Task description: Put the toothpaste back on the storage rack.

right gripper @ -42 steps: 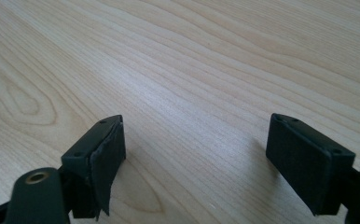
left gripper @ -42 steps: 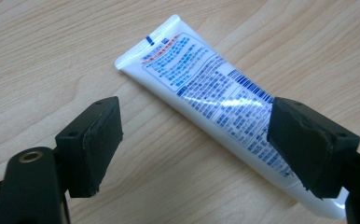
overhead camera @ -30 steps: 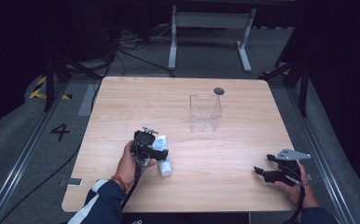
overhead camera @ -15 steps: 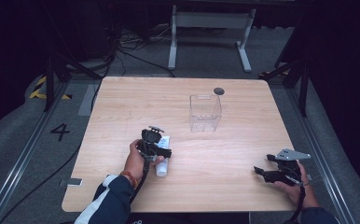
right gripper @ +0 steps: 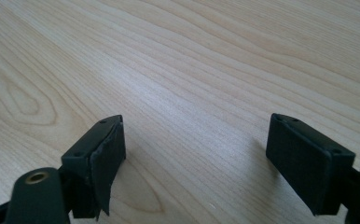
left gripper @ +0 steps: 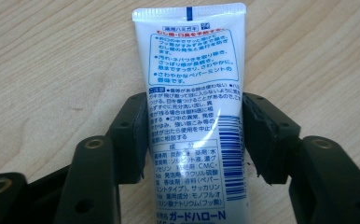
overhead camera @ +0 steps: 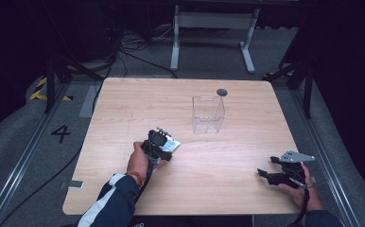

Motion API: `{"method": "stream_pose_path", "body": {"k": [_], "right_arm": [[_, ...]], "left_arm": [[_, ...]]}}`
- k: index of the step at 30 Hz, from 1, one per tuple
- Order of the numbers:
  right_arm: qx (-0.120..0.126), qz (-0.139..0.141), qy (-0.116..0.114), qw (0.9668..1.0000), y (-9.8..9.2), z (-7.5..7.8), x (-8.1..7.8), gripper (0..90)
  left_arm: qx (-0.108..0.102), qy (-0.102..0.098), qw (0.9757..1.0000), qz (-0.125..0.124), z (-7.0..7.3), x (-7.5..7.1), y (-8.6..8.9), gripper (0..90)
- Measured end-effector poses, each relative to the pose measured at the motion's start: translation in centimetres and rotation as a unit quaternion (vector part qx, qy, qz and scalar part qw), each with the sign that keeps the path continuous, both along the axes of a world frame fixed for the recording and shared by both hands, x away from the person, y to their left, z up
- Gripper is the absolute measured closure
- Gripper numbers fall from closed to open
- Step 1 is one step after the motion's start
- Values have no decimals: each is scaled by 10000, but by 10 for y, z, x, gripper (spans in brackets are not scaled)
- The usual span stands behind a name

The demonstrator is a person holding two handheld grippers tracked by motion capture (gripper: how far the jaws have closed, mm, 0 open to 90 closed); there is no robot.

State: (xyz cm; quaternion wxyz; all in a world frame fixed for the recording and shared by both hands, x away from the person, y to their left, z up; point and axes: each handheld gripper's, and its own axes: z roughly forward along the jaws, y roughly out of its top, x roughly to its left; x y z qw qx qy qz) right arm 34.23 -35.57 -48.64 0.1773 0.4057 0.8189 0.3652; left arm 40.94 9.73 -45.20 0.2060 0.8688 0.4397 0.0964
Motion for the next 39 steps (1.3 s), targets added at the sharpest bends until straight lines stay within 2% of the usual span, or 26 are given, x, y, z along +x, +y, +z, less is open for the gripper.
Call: {"method": "stream_pose_path", "body": {"k": [1,2,8,13,14,17,21,23,24,27,31,35,39], "right_arm": [[0,0,0,10000,0,0,0,202],[-1,3,4,10000,0,0,0,202],[2,-1,-1,10000,0,0,0,201],[1,2,1,10000,0,0,0,202],[1,4,5,10000,0,0,0,202],[1,3,3,10000,0,0,0,202],[4,1,1,10000,0,0,0,202],[5,1,2,10000,0,0,0,202],[2,2,2,10000,0,0,0,202],[1,2,2,10000,0,0,0,202],[0,2,2,10000,0,0,0,202],[1,1,2,10000,0,0,0,202],[3,10,-1,10000,0,0,0,202]], "left_arm": [[0,0,10000,0,0,0,0,492],[67,11,9998,-198,2,1,0,510],[110,75,9988,-476,7,1,1,601],[159,-36,9976,-675,10,-1,2,644],[130,-30,9978,-647,10,-2,2,651],[85,-205,9974,-687,12,-4,5,670],[-224,-444,9969,-603,17,-8,15,681],[-264,-508,9966,-595,18,-8,17,684],[-400,-579,9957,-610,20,-10,19,684],[-527,-762,9938,-612,27,-13,25,688],[-790,-1041,9897,-582,35,-15,31,691],[-1039,-1215,9857,-524,43,-12,34,692],[-1231,-1290,9828,-481,47,-4,33,692]]}}
